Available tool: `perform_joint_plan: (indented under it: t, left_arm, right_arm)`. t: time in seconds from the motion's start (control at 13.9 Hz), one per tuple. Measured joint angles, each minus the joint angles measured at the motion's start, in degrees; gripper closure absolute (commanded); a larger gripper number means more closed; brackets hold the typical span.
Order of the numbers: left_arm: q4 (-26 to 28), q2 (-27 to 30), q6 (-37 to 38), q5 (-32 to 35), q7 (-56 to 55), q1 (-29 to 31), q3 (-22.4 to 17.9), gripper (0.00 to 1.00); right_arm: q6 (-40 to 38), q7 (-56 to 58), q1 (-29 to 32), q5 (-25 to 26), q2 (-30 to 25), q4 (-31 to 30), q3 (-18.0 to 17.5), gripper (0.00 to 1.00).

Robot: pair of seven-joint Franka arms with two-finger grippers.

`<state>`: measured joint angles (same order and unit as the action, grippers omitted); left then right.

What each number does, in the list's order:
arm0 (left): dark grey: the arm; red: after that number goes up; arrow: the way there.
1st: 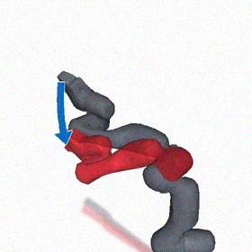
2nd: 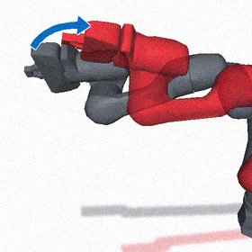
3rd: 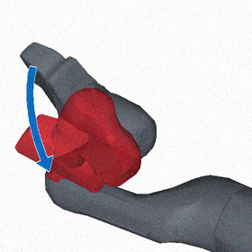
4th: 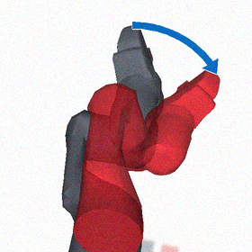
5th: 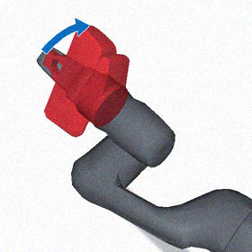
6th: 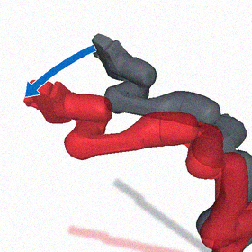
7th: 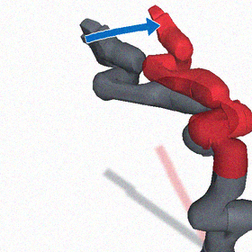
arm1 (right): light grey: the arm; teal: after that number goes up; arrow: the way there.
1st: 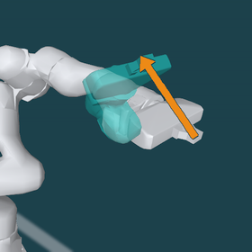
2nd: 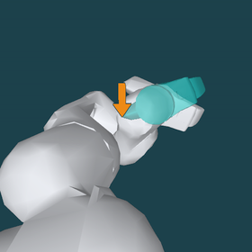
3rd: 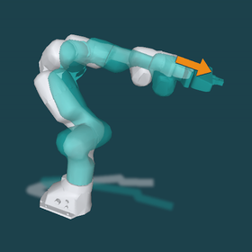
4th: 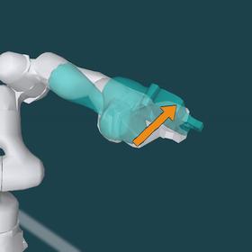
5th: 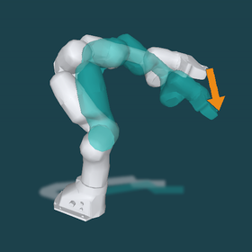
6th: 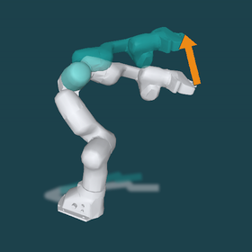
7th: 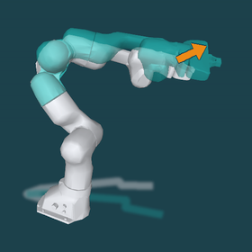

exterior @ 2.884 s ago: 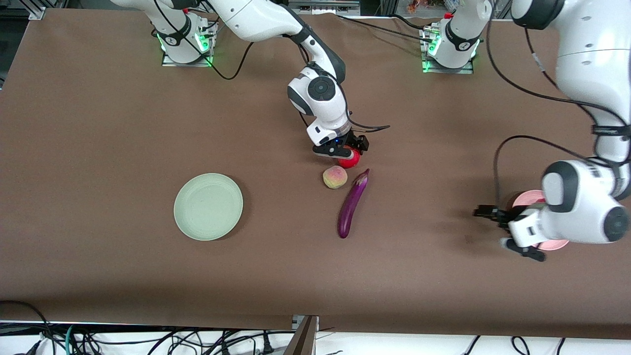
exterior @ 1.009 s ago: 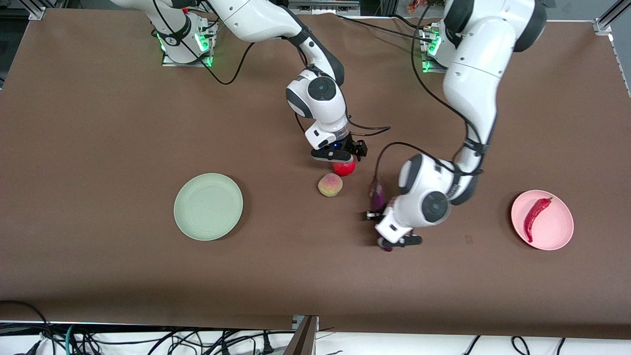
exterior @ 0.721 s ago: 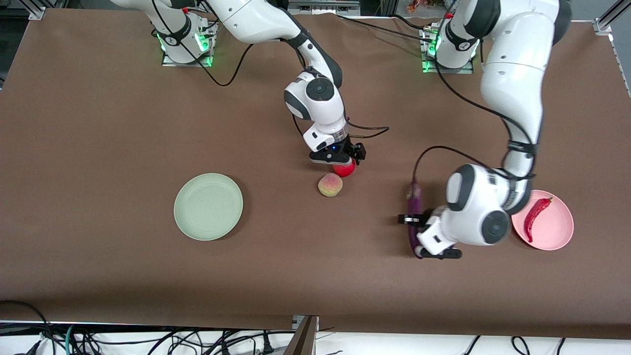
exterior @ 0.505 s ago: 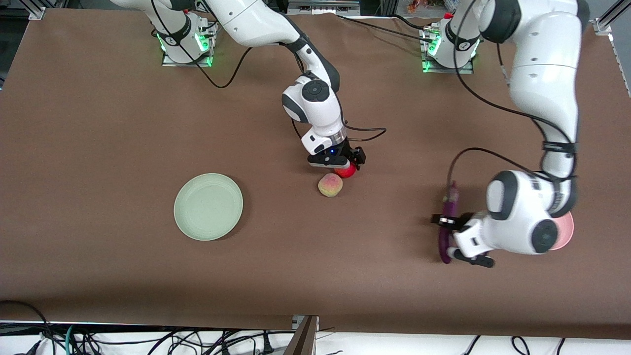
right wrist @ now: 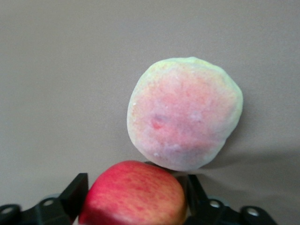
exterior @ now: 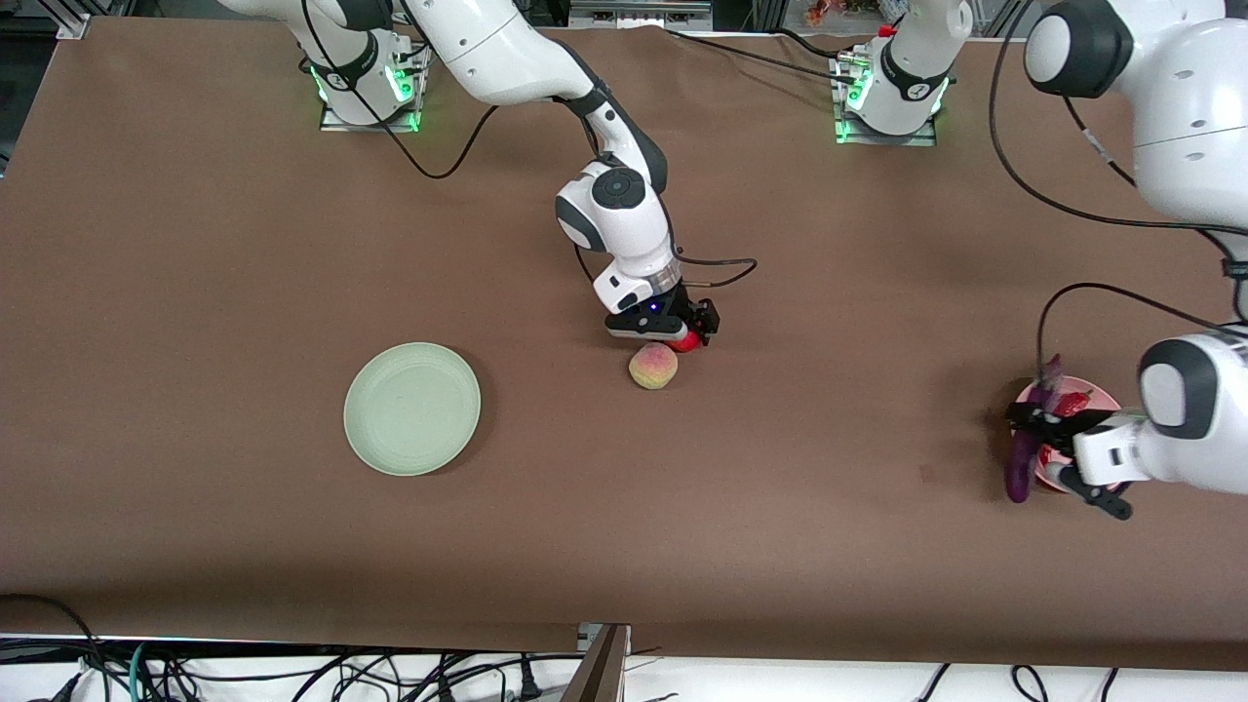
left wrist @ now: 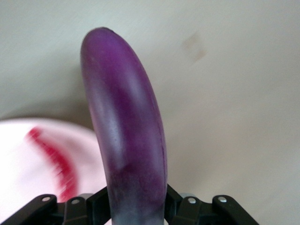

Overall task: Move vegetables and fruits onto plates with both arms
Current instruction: 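Place the eggplant on the pink plate with the left gripper, then carry the pomegranate to the green plate while the left gripper withdraws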

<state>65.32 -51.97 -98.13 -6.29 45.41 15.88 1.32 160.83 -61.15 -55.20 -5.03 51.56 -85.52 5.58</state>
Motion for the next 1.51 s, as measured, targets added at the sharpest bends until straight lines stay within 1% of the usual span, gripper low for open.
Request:
perform_joint_plan:
  t: [0.14,0.22,0.36,0.43,0.5,0.58,0.72,0.87,0.94,1.01,1.15,1.23,1.3,1.51]
  left_arm:
    - [0.01,-0.29,-0.19,0.51,4.41,3.09,0.06,1.00]
    - [0.02,-0.44,-1.67,1.35,6.08,3.87,0.07,1.00]
    - [0.10,-0.82,-7.00,2.41,10.02,4.51,0.06,1.00]
    - [0.11,-1.16,-8.64,2.48,11.50,4.70,0.06,0.80]
    - [0.12,-1.51,-9.54,2.50,12.46,4.81,0.06,0.36]
    - [0.12,-1.83,-10.22,2.52,12.96,4.79,0.10,0.00]
    - [0.12,-2.01,-11.34,2.54,13.34,4.50,0.25,0.00]
    - [0.04,-2.00,-11.80,2.54,13.37,4.31,0.32,0.00]
    - [0.00,-1.96,-11.94,2.54,13.37,4.30,0.33,0.00]
    - [-0.07,-1.87,-11.97,2.54,13.37,4.30,0.33,0.00]
    - [-0.54,-1.58,-11.84,2.55,13.37,4.30,0.35,0.00]
    - [-0.80,-1.25,-11.37,2.55,13.37,4.30,0.39,0.00]
    - [-0.98,-0.64,-10.30,2.55,13.35,4.28,0.44,0.00]
    - [-1.43,2.82,-5.19,2.55,10.84,3.78,0.66,0.00]
  right_arm:
    - [0.00,0.00,0.00,0.01,-0.01,0.00,0.00,0.74]
    - [0.00,0.00,-0.01,0.02,-0.01,0.01,0.00,0.75]
    - [-0.42,0.01,-0.01,0.05,-0.09,0.13,0.04,0.76]
    - [-2.22,0.03,-0.06,0.10,-0.40,0.48,0.29,0.76]
    - [-6.46,0.06,-0.08,0.15,-1.36,1.17,0.83,0.77]
    - [-12.11,0.17,-0.07,0.16,-3.17,1.86,1.53,0.80]
    - [-23.52,0.49,0.24,0.16,-8.74,2.56,2.47,0.80]
    - [-32.83,2.08,0.43,0.36,-13.92,2.39,3.44,0.80]
    - [-37.21,4.64,0.40,0.53,-15.57,2.16,5.13,0.80]
    - [-40.84,8.62,0.45,0.58,-16.59,1.84,7.91,0.80]
    - [-43.73,21.00,1.98,0.52,-16.88,1.01,15.03,0.80]
    - [-43.78,26.89,4.40,0.50,-16.73,0.46,16.97,0.80]
    - [-43.72,31.88,7.87,0.50,-16.53,0.06,17.64,0.80]
    - [-41.67,44.48,17.42,0.39,-15.06,-0.24,17.71,0.80]
